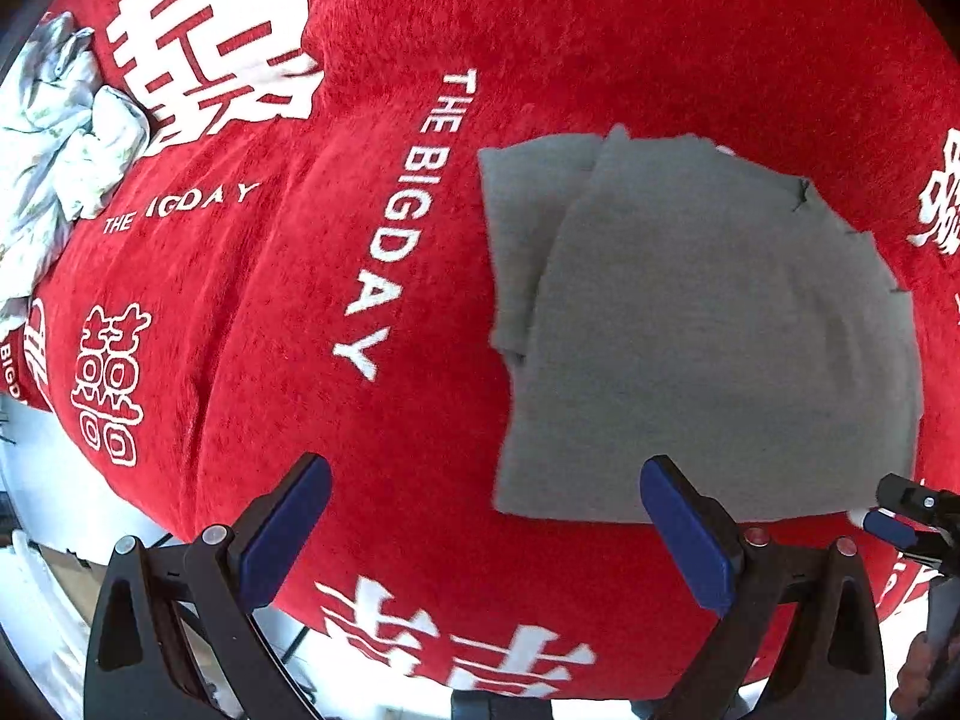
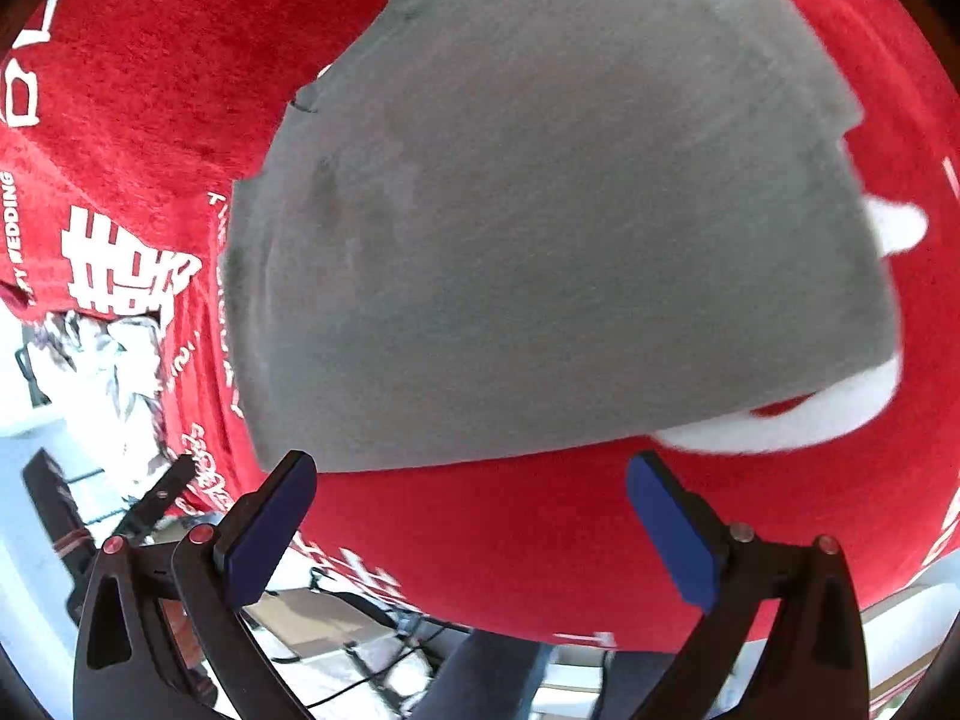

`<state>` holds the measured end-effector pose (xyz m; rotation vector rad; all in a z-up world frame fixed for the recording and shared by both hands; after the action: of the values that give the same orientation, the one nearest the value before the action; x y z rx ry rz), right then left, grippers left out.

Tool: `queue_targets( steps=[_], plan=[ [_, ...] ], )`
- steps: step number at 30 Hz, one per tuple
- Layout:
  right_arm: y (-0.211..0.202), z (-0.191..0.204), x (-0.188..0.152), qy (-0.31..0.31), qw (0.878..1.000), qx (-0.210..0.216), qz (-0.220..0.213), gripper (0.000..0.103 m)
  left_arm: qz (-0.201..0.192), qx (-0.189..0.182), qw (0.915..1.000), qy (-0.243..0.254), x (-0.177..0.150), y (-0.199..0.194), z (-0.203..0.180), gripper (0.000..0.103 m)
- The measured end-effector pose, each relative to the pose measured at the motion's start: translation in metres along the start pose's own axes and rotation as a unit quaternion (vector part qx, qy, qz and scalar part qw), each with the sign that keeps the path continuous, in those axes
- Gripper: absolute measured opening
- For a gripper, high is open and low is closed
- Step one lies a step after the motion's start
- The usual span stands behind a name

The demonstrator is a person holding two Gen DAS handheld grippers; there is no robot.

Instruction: Fold small clothes

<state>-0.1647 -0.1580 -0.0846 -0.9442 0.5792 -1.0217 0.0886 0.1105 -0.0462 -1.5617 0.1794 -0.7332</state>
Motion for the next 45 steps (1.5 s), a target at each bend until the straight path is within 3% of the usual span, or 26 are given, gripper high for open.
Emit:
queue_targets(
  steps=[8,21,34,39,45],
  plan=[
    [0.036,0.035,-0.028,0.05,0.998,0.042,0.007,0.103,0.035,0.009,0.999,0.026,0.004,0.04,0.024,0.103],
    [0.078,0.06,-0.06,0.14,0.984,0.113,0.023,0.103,0.045,-0.024,0.9972,0.055,0.021,0.072,0.016,0.103],
    [0.097,0.087,-0.056,0.191,0.964,0.185,-0.002,0.103,0.053,-0.038,0.9964,0.055,0.02,0.084,0.018,0.103],
    [0.104,0.096,-0.046,0.217,0.952,0.214,-0.015,0.103,0.049,-0.093,0.9944,0.015,0.028,0.088,0.022,0.103],
    [0.108,0.095,-0.043,0.254,0.94,0.226,-0.023,0.102,0.051,-0.156,0.9857,-0.038,0.044,0.097,0.03,0.103]
  ],
)
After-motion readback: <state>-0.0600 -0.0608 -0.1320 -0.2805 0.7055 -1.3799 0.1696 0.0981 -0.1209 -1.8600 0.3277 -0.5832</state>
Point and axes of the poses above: each gripper's, at about its wrist camera, not at the fingertips, and y roughly the way its jaws point, z to its left, x to its top, the point moved 6 cm from there along y, roughly the way its jaws point, and after that the axes turned 13 degrees about -z, right-handed, at the moved point
